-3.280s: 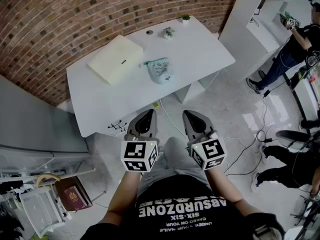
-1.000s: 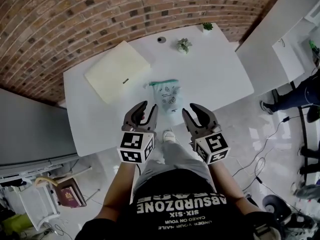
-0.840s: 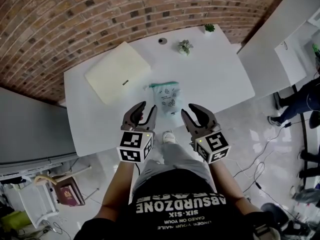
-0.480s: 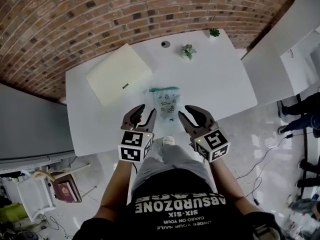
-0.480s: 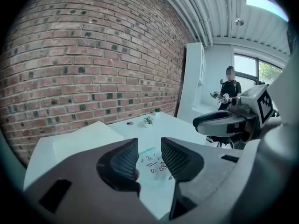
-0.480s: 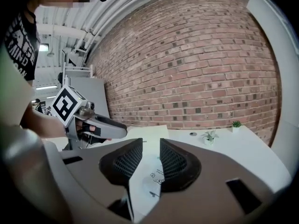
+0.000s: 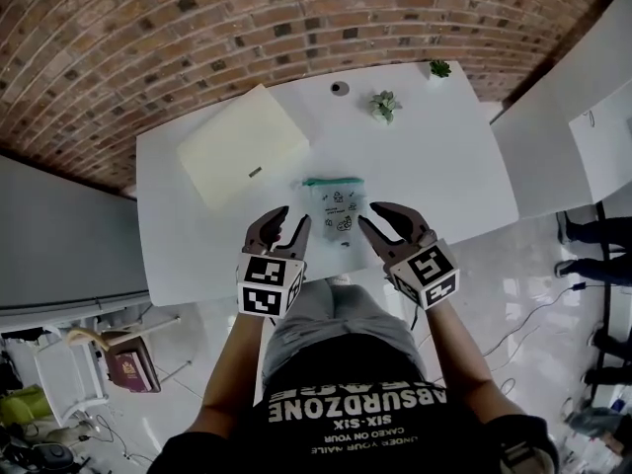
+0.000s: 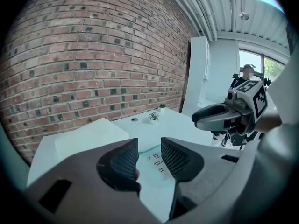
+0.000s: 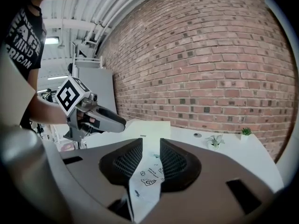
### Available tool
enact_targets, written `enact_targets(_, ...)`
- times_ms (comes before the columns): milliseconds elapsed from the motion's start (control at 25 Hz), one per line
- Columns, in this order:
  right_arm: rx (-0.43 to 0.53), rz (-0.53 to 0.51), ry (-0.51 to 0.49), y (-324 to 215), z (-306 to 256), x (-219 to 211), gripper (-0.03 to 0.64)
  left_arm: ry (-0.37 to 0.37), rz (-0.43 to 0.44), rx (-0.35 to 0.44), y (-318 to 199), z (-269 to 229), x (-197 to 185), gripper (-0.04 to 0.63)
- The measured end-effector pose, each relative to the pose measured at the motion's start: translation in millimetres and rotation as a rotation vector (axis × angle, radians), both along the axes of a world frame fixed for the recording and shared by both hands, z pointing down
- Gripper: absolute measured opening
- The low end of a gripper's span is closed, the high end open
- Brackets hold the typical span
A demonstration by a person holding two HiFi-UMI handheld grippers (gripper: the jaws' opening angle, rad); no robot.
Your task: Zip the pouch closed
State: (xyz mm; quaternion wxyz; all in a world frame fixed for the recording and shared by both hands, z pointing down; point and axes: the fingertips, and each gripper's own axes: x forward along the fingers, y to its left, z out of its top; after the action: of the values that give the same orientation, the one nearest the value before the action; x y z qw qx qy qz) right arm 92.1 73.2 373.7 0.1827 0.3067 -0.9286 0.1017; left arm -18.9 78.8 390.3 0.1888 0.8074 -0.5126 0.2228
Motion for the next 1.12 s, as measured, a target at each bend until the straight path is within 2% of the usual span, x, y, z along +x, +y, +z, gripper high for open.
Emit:
enact_targets(440, 0.070, -0.174, 0.117, -32.1, 7.4, -30.2, 0.106, -0.032, -0.012, -0.058, -26.3, 26.6, -27.0, 0.133)
enact_targets(880, 0.114, -0.306, 0.222, -77.9, 31.7, -51.1, 0.106, -0.050, 0.042, -0.120, -66.1, 55.7, -31.5, 0.133)
enact_targets(1120, 0.121, -0.394, 0.247, -91.8, 41.9, -67.3, 0.106, -0.054, 0.059, -0.161, -76.4, 70.0, -31.8, 0.133)
